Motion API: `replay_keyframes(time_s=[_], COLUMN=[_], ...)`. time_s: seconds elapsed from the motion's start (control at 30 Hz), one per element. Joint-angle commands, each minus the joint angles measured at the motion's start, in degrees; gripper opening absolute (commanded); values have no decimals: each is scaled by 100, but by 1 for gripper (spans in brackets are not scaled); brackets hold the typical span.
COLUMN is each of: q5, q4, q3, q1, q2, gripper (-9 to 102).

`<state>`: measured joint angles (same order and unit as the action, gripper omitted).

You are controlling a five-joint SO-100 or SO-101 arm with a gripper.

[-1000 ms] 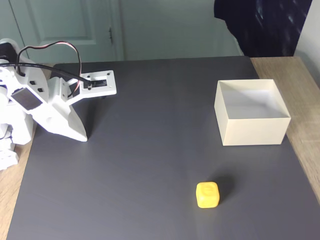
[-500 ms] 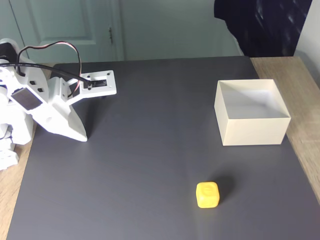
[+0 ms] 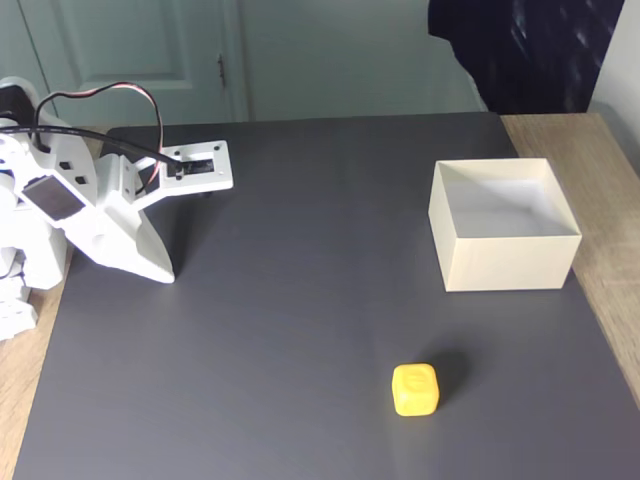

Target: Grasp a cube block and put it in the white box.

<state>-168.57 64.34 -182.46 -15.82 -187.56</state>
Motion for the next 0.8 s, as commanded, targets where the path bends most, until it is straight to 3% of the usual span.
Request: replay_keyframes(time_s=[0.0, 0.77], q5=[9, 9], q4=[26, 26], q3=[0, 0], q1=[-35, -193], q2=[-44, -44], gripper=[1, 1])
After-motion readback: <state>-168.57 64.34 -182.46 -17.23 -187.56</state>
